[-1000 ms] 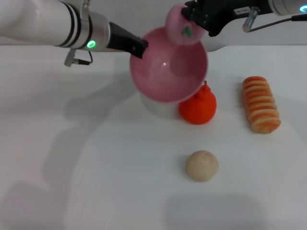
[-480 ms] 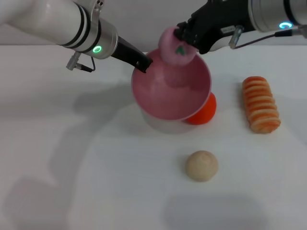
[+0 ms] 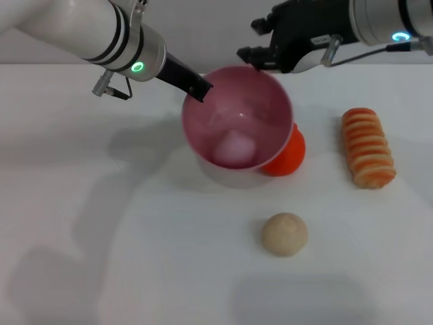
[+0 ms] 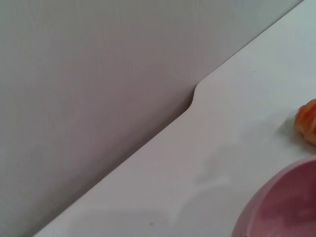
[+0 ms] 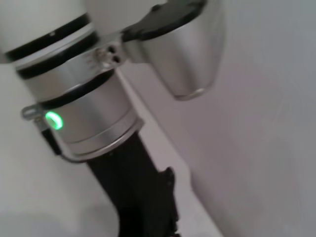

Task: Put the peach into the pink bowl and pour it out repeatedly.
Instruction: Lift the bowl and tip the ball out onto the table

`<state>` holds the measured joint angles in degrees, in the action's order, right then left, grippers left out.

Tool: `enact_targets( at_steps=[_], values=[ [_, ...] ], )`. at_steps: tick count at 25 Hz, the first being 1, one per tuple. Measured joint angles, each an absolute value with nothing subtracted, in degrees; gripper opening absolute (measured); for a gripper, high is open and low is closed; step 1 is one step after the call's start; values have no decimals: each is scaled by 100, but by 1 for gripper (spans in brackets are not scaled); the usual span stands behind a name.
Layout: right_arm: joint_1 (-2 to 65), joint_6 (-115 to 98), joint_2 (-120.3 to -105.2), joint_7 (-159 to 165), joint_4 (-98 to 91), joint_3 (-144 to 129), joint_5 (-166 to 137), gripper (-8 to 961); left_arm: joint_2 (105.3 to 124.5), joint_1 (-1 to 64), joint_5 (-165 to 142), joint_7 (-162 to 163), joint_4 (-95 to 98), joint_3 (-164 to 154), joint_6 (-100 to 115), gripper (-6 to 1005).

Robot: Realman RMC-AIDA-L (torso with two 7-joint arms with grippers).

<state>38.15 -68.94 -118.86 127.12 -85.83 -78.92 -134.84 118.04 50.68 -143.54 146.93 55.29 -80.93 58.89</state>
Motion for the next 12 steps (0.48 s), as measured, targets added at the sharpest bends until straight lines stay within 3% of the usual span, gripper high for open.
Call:
enact_targets(
  at_steps=[3, 12],
  values=[
    [3592, -6521, -11886, 12700, -8698, -7834, -13340, 457, 11805, 4956, -14348, 14616, 5529, -8189, 5502, 47],
    [2383, -5897, -11856, 10930, -8263, -6491, -9714, 456, 11841, 4337, -14293, 14496, 5707, -9666, 3255, 48]
  ],
)
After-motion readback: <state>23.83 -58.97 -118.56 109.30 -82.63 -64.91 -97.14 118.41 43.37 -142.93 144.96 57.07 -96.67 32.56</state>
